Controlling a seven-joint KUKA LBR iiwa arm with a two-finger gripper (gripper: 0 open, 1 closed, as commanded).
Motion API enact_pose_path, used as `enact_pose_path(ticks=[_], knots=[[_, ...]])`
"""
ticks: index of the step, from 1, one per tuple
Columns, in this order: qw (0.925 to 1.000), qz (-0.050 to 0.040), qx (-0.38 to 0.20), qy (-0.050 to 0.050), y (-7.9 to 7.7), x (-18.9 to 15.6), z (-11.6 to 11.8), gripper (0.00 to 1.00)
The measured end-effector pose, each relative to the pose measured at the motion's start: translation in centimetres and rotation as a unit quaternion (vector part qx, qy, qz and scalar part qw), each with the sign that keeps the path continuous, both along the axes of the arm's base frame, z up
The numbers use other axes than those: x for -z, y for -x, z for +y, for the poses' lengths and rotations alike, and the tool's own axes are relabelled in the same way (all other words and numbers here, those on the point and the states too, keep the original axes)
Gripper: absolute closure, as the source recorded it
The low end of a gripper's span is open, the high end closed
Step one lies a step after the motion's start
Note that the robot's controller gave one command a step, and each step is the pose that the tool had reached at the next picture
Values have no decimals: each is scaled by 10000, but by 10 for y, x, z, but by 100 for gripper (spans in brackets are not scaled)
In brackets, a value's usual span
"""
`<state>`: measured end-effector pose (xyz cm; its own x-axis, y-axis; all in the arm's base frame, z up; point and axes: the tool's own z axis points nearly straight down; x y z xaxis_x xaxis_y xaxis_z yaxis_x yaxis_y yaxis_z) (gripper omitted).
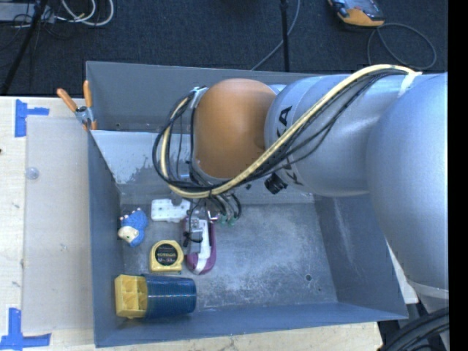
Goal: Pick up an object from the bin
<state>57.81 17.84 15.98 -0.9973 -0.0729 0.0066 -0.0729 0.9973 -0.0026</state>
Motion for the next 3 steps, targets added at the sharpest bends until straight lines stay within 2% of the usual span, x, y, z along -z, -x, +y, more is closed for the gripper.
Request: enact_pose_path(ticks=[1, 2, 3], knots=[[9998, -13, -219, -7, 39, 56, 45, 0], [9998, -31, -204, -21, 40, 56, 13, 0], [9909, -54, -1342, -26, 15, 74, 32, 100]])
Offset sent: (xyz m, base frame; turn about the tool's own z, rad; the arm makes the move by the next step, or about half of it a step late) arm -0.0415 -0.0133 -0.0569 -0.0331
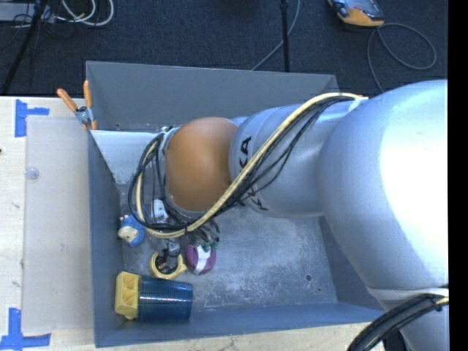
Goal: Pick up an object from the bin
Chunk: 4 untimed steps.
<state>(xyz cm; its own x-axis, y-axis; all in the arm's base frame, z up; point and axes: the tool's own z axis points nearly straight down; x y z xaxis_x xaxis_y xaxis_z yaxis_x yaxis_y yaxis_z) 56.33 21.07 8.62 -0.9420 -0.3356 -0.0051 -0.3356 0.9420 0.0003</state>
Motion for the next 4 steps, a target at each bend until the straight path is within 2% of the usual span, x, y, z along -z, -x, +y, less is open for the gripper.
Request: enact_pose_path(ticks=[1, 2, 3, 4], knots=[[10000, 1, 7, -1, 0, 0, 0, 100], [9985, -5, -551, 3, 13, -6, -5, 100], [9882, -1, -1533, 6, 32, -29, -15, 0], [9883, 1, -1526, 5, 32, -29, -15, 0]])
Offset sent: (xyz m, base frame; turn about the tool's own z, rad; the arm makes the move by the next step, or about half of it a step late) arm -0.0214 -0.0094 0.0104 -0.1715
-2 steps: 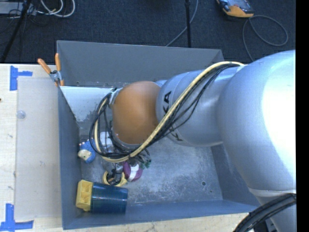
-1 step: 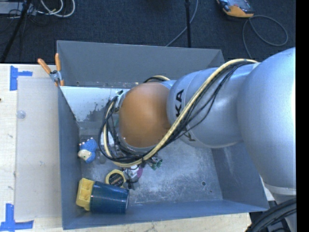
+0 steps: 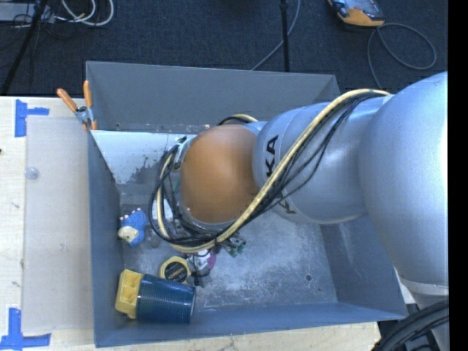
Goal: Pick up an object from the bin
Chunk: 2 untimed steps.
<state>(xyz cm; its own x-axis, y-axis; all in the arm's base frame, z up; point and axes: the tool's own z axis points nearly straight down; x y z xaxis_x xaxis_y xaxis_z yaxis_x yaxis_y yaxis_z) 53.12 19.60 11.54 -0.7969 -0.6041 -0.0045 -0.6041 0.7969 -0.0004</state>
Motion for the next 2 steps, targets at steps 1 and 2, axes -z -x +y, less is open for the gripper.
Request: enact_pose_path(ticks=[1, 2], knots=[[9976, -90, -683, -19, 23, 40, -6, 100], [9977, -89, -679, -18, 23, 40, -6, 100]])
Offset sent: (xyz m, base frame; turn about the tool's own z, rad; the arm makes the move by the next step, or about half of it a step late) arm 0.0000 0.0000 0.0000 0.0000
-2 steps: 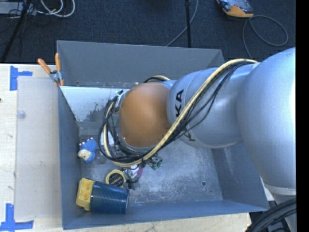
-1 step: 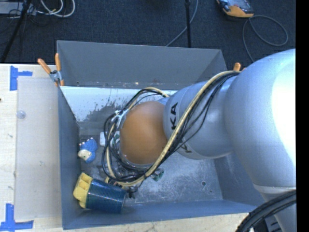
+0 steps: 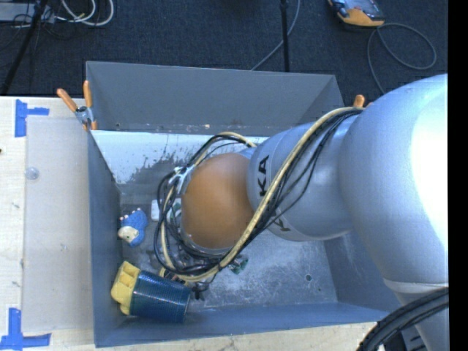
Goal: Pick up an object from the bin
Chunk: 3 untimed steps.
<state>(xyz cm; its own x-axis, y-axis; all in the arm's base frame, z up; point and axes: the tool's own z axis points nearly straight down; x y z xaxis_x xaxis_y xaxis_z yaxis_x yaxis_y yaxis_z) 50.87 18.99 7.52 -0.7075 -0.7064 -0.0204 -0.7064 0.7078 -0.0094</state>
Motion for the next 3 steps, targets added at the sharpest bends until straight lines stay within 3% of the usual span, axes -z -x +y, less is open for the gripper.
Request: enact_pose_path(ticks=[2, 3], knots=[[10000, 22, 58, 5, 3, -58, -11, 100], [9999, -19, -102, -4, 3, -61, -8, 100]])
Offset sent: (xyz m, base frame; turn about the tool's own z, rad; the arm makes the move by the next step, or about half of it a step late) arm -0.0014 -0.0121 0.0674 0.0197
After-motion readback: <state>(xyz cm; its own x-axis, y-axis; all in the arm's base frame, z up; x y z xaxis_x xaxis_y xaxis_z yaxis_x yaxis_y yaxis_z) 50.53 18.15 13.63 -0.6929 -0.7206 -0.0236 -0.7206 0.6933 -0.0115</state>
